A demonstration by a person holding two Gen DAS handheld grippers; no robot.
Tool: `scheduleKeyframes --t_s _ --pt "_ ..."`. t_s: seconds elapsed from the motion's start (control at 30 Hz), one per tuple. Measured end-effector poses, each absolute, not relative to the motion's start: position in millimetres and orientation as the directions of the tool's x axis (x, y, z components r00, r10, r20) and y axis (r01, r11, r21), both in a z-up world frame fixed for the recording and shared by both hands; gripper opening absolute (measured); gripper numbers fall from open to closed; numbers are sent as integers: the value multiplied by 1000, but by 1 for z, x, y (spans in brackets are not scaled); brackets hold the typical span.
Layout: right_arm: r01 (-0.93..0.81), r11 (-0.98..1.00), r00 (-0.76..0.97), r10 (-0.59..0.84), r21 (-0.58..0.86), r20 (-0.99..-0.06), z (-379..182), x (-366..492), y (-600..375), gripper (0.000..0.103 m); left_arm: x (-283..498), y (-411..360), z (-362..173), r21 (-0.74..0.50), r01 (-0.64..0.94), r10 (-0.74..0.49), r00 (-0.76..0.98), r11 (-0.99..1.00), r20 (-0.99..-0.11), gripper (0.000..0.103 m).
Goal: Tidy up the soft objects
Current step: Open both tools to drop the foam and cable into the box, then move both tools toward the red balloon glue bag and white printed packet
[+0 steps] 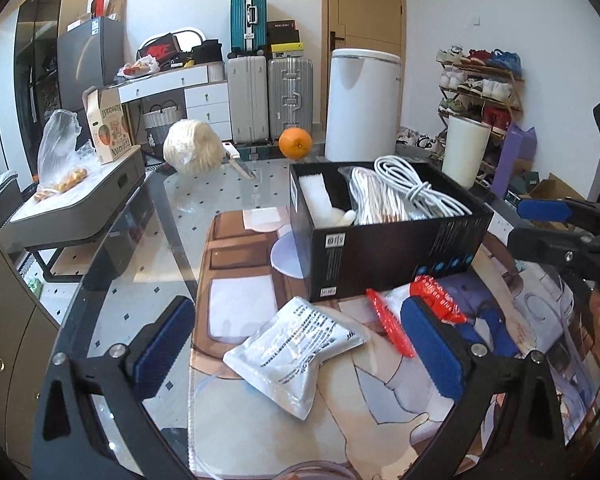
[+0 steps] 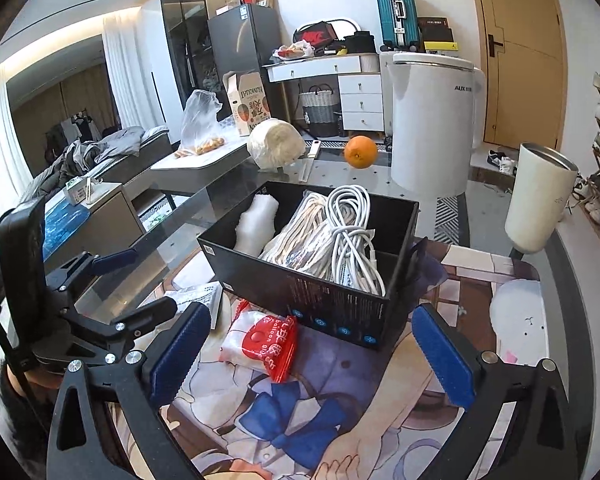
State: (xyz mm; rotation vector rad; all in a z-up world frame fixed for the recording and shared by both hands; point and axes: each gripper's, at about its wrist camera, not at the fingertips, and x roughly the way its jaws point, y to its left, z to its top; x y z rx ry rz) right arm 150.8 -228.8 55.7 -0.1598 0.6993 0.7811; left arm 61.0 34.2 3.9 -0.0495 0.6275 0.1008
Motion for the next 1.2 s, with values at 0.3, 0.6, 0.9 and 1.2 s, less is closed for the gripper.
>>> scheduleKeyframes --t_s 0.3,0.6,0.9,1.2 --pt "-685 717 471 572 131 -671 42 156 -224 102 65 37 3 -18 -126 89 790 992 -606 103" --pt "-699 705 430 548 120 -718 20 151 -205 102 62 50 1 -58 -160 92 784 985 -614 103" --pt "-724 680 364 514 111 -777 -5 146 -176 102 58 64 -2 -102 -188 85 778 977 -623 103" --pt "-718 693 351 445 68 -824 -20 146 -145 102 60 64 -5 -101 -188 82 769 977 -634 103"
